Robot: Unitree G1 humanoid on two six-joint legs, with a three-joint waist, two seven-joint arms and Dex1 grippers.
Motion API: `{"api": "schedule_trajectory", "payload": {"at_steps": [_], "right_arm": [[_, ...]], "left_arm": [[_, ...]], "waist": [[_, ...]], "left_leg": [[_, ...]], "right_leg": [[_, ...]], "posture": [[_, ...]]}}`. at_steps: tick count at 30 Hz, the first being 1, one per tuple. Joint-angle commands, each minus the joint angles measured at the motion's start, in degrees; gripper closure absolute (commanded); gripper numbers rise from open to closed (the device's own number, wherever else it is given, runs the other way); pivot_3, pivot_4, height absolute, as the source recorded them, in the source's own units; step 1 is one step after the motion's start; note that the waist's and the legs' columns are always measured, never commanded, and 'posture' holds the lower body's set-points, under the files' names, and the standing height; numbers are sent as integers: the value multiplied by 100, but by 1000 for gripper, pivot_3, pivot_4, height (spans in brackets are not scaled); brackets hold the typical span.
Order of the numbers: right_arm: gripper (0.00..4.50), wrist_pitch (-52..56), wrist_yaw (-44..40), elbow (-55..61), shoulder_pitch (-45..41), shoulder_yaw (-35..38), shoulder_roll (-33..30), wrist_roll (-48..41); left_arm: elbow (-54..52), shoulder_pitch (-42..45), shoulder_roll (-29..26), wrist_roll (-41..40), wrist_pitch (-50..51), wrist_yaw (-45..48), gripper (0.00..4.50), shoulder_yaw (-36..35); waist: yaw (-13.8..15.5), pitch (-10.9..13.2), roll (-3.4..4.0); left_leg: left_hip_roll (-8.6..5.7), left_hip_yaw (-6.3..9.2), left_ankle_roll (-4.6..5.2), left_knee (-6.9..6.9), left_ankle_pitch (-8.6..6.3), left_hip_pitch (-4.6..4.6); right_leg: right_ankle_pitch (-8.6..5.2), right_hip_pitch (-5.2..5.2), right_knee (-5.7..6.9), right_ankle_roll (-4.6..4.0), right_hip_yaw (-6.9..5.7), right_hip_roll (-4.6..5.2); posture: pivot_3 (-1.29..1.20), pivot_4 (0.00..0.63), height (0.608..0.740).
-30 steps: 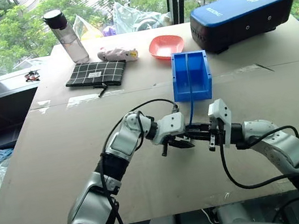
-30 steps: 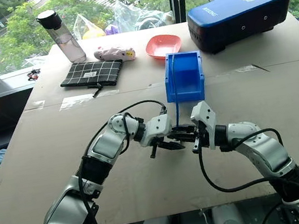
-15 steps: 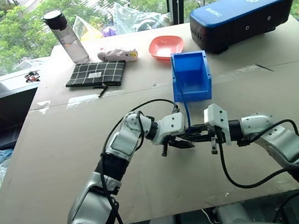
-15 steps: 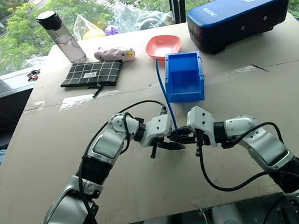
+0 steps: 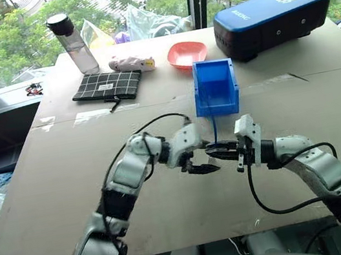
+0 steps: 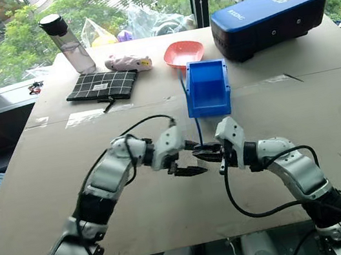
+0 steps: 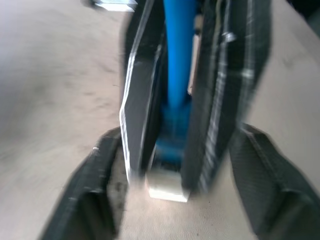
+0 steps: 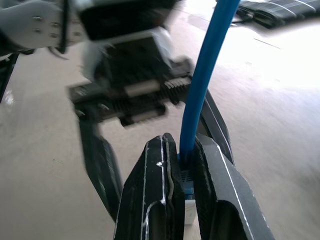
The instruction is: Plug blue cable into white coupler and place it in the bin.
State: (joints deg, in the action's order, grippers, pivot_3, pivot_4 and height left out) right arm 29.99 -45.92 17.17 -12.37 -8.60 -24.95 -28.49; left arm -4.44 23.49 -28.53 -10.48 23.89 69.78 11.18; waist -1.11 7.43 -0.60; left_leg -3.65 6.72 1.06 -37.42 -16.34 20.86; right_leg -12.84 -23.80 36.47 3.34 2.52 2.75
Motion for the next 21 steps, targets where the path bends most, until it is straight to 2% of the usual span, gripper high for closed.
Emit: {"api": "schedule_trajectory", "payload": {"at_steps": [1,3,6,10,13,17,18,21], "right_arm": [[4500,629,613,609,-546,771,215,-864],[4500,1083,989,433,-1076,1121,355,-1263],[4500,1552,1261,-230,-2023,1315,388,-1365],[4500,1856,1401,-2181,-3544,1324,411,-1036],[4500,1486,1148,-3965,-4362,1003,374,-403],[2857,874,864,-5744,-5093,870,466,212],[2252,771,791,-5960,-5179,875,469,303],[885,776,529,-5856,-5134,949,321,375]], "left_arm": [[-1605,-805,-163,-829,874,-690,694,-1063],[-2257,-1317,-151,-1135,1160,-1085,694,-1502],[-3019,-1737,-14,-1521,1576,-1787,694,-1984],[-3776,-1951,142,-1850,1909,-2618,694,-2313],[-4021,-1968,227,-1924,1999,-3097,694,-2386],[-4173,-1955,290,-2025,2010,-3542,636,-2368],[-4196,-1963,289,-2059,2010,-3615,636,-2356],[-4260,-2019,257,-2172,2022,-3766,636,-2384]], "waist": [[13,1,2],[0,9,8],[84,12,7],[139,13,8],[126,13,9],[78,13,9],[61,13,9],[35,14,10]], "left_leg": [[1,2,0,2,-1,-1],[2,1,15,4,-10,-4],[-7,8,16,2,-11,-3],[-17,14,11,0,-8,-6],[-16,3,-6,4,2,-6],[-14,-3,-6,13,2,-3],[-13,-3,-6,14,2,-2],[-12,-2,-5,19,2,4]], "right_leg": [[0,-1,-1,0,-1,0],[1,-1,-2,-1,0,0],[2,3,-1,-2,-7,10],[2,15,-6,-3,-19,15],[2,12,-12,-5,-14,13],[2,11,-26,-5,-11,12],[2,11,-28,-5,-11,11],[2,10,-41,-5,-11,12]], "posture": [[0,150,740],[0,150,740],[0,150,740],[0,150,740],[0,150,740],[0,150,740],[0,150,740],[0,150,740]]}}
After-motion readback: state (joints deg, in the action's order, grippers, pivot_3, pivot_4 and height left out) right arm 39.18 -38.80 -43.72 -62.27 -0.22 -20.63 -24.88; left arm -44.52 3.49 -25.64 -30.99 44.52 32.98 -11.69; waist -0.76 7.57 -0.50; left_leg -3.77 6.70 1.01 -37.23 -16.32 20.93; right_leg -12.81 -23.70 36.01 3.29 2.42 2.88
